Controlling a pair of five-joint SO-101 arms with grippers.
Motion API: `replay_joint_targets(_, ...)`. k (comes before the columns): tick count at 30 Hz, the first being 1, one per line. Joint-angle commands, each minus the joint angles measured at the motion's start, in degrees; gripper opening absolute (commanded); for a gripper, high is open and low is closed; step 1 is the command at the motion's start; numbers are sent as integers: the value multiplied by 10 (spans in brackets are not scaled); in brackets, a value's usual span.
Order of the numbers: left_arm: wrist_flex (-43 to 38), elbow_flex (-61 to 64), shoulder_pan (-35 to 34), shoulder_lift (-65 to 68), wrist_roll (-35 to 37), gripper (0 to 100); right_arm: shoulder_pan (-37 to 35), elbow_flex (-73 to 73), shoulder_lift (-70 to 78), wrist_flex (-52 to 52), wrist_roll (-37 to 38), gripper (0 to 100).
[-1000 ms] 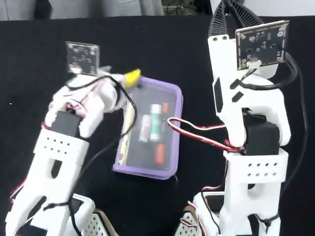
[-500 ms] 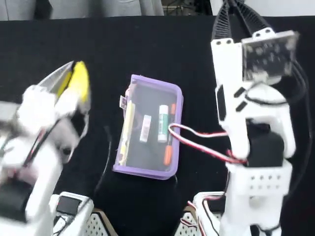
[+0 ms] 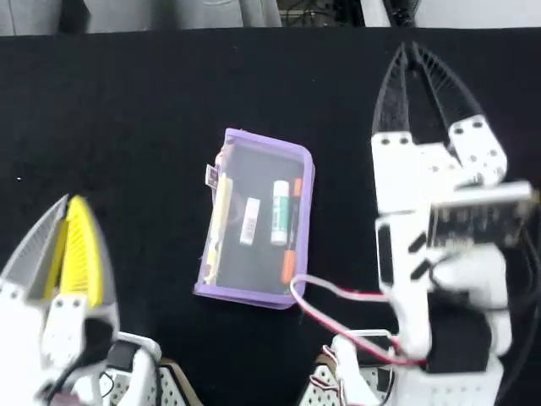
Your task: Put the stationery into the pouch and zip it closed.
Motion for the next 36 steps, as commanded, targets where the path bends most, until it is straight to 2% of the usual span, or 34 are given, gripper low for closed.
replay_joint_targets(1,45,15,-5,1,7,29,-4,89,-116,-3,-6,12)
replay_joint_targets(7,81,52,-16,0,4,28,-4,244,-291,-3,-2,15)
replay_joint_targets(13,30,166,-141,0,6,29,-3,375,-429,18,-2,12)
replay_joint_targets(16,26,223,-168,-1,6,29,-3,400,-424,69,-5,12)
replay_joint_targets(21,67,316,-167,-1,6,29,-3,443,-426,136,-3,12)
replay_joint_targets(30,139,395,-172,0,4,29,-3,547,-426,313,-5,12)
replay_joint_targets(36,139,480,-176,0,3,29,-4,638,-426,341,-2,12)
